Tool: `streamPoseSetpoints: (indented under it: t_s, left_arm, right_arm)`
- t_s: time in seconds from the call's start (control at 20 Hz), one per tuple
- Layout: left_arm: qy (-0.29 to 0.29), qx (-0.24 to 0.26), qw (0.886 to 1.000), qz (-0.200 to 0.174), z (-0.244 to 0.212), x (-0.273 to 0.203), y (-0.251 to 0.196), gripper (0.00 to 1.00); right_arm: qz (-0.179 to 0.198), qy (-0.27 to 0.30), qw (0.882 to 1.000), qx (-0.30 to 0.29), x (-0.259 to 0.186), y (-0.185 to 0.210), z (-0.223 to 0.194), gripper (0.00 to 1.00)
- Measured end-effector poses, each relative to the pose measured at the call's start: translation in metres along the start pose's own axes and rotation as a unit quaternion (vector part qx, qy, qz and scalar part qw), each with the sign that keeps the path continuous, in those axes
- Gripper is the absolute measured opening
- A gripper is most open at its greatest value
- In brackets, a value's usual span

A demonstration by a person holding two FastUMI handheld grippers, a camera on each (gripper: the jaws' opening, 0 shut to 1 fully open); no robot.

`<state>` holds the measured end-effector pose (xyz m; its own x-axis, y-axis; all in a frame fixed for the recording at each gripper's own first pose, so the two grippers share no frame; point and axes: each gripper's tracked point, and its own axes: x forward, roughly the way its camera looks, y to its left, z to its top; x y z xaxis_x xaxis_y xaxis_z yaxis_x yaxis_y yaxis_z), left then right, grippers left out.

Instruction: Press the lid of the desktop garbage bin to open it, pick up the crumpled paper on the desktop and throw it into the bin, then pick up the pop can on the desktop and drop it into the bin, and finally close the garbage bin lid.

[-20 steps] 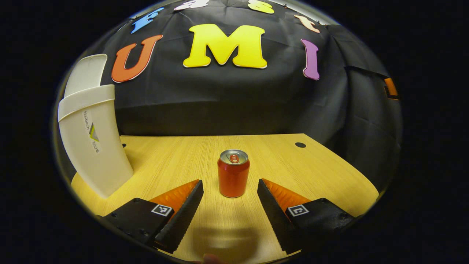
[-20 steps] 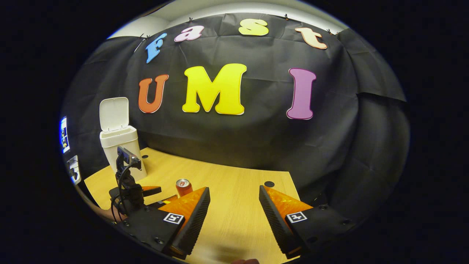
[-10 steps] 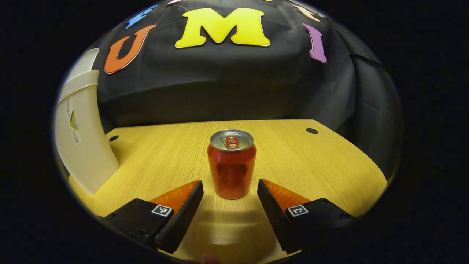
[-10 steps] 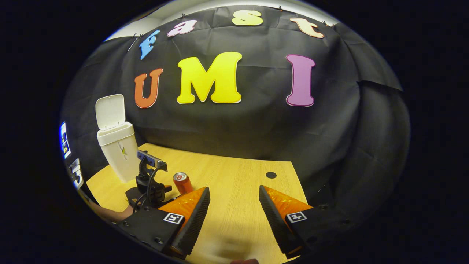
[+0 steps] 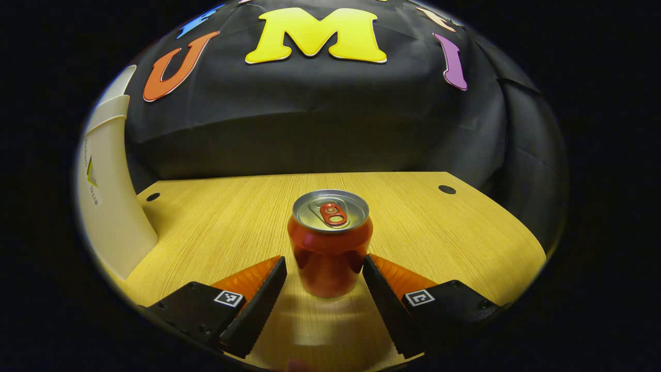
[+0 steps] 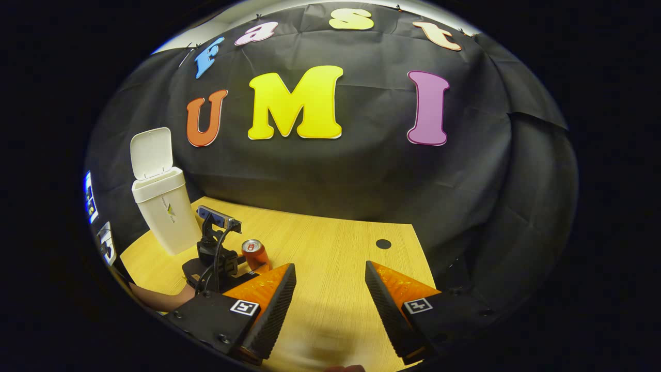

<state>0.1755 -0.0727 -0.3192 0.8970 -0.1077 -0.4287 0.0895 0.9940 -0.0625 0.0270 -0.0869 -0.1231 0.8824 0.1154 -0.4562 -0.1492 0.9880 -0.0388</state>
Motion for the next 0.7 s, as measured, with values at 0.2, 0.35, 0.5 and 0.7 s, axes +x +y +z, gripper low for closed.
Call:
streamPoseSetpoints:
  t_s: [0.2, 0.35, 0.5, 0.7]
  left_arm:
    - [0.003, 0.006, 1.0, -0.006, 0.0, 0.004, 0.0, 0.96]
    - [0.002, 0.009, 1.0, -0.013, 0.001, 0.006, 0.0, 0.89]
    - [0.007, 0.008, 1.0, -0.015, 0.002, 0.003, 0.004, 0.86]
    - [-0.007, -0.005, 1.0, -0.015, 0.022, -0.018, 0.013, 0.86]
  right_arm:
    - [-0.003, 0.0, 1.0, -0.004, 0.005, 0.006, 0.004, 0.84]
    - [-0.005, 0.001, 1.0, -0.002, 0.002, 0.008, 0.003, 0.84]
    - [-0.005, -0.003, 1.0, -0.007, -0.002, 0.013, 0.007, 0.86]
    - [-0.001, -0.012, 1.0, -0.004, -0.007, 0.023, 0.013, 0.86]
